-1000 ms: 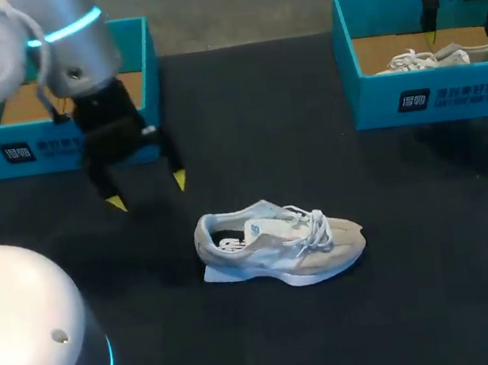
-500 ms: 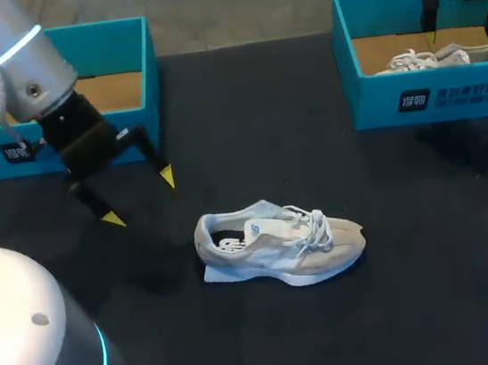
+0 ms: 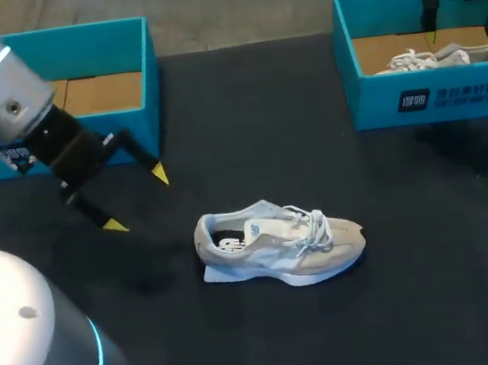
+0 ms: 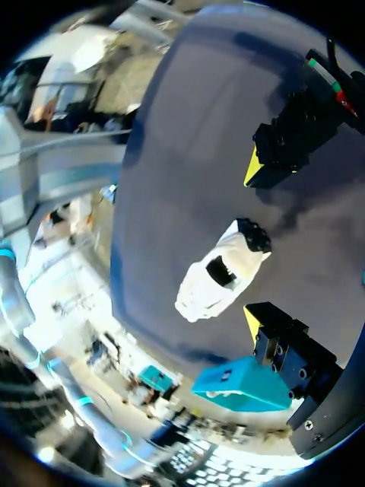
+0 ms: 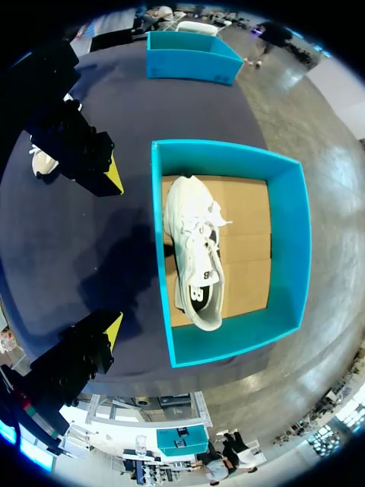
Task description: Take the shoe out of the shoebox, open the shoe tongue, remove and reinsert the insole, then place the shoe into the shoebox
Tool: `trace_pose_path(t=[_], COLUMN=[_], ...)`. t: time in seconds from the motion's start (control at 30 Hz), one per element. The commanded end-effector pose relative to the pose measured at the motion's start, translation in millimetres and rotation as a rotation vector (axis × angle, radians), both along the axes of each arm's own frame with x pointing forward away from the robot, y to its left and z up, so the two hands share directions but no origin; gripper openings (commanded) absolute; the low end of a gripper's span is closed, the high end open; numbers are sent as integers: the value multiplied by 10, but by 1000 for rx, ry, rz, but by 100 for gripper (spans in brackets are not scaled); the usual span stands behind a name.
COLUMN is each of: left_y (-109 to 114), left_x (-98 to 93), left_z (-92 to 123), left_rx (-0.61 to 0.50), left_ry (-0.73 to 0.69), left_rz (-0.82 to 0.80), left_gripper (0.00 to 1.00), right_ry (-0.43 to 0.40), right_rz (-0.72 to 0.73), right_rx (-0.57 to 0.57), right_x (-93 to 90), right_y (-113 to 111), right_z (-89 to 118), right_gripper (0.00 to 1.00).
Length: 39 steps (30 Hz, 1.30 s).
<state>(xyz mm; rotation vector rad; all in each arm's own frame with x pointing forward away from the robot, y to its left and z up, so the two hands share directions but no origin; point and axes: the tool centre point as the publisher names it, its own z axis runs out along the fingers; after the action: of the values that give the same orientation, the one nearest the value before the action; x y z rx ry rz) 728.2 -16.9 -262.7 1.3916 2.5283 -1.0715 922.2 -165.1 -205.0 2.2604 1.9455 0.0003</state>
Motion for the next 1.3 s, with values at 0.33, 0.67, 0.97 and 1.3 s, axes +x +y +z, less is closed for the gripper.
trace_pose_path(t=[0.33, 0.67, 0.97, 1.3], left_y=[130, 100, 44, 26], left_x=[-173, -169, -104, -83], left_z=[-317, -569, -617, -677], left_rx=[-453, -508, -434, -315], left_ry=[451, 558, 641, 602], left_rz=[450, 579, 552, 549], left_gripper=[100, 100, 100, 100], right_ry=[0, 0, 0, 0], right_rz=[-1, -1, -1, -1], right_rx=[-1, -1, -1, -1], right_x=[2, 2, 2, 2], right_y=[5, 5, 5, 5], right_z=[-2, -2, -2, -2], right_gripper=[100, 100, 100, 100])
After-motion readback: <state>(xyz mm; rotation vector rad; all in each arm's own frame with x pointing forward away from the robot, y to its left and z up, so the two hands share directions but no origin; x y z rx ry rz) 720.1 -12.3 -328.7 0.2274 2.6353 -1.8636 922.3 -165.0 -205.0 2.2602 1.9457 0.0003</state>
